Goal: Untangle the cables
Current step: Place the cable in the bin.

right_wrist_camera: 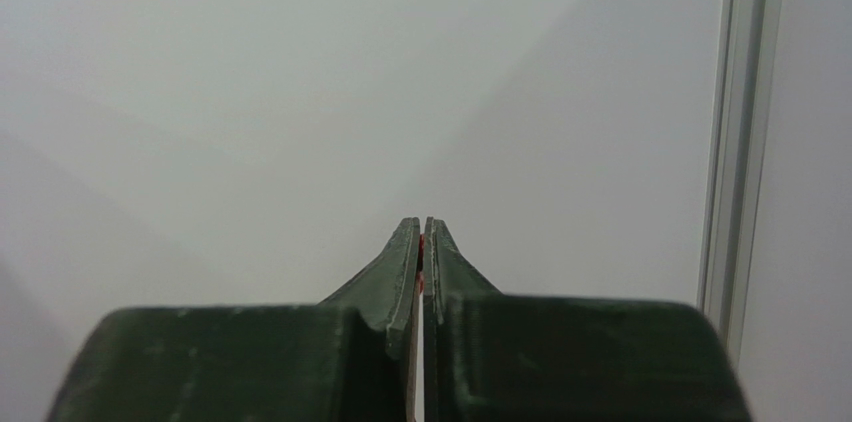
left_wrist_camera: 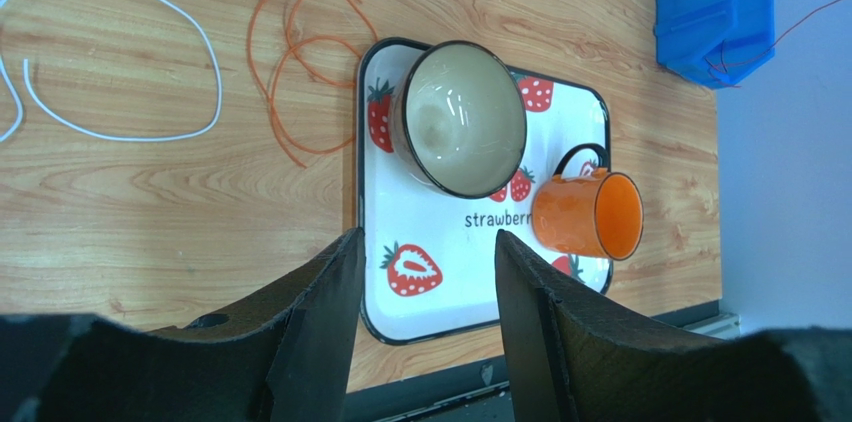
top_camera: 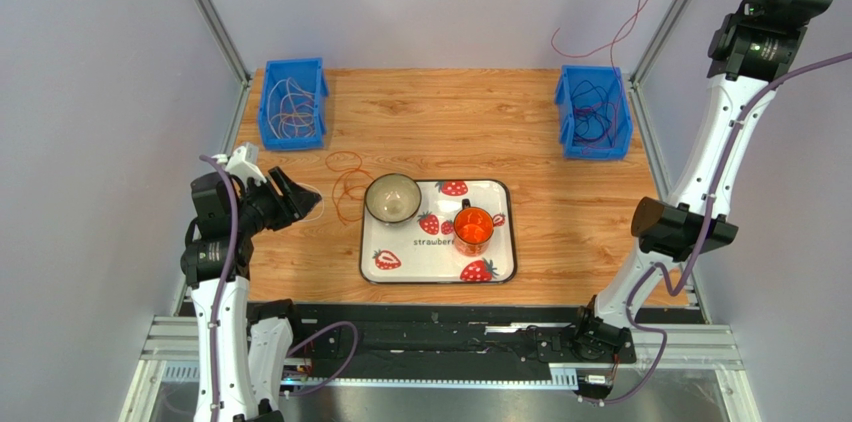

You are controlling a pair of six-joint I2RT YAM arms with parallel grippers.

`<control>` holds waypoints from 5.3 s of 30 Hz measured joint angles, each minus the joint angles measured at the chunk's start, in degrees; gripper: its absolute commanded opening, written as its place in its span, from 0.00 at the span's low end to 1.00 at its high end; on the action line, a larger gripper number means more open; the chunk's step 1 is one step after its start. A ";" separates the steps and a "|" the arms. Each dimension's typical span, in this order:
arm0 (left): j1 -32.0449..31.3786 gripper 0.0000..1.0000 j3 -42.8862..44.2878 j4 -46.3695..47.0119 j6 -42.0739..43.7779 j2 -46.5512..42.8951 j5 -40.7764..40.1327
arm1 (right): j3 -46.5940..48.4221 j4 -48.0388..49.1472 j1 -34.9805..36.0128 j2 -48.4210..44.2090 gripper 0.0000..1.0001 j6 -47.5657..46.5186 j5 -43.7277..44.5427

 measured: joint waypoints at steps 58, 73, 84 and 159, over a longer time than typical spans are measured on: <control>-2.34 0.57 -0.61 0.11 0.04 -3.78 -0.50 | -4.85 27.19 -0.68 16.00 0.00 7.65 3.04; -2.49 0.57 -0.74 0.13 0.07 -4.35 -0.68 | -33.79 23.93 -0.68 4.09 0.00 6.27 0.13; -3.06 0.57 -0.74 0.20 0.07 -4.48 -0.68 | -31.69 15.23 -1.90 -0.81 0.00 1.44 2.19; -3.30 0.57 -0.76 0.50 0.02 -5.09 -0.87 | -62.47 -6.27 5.75 2.95 0.11 -3.02 13.53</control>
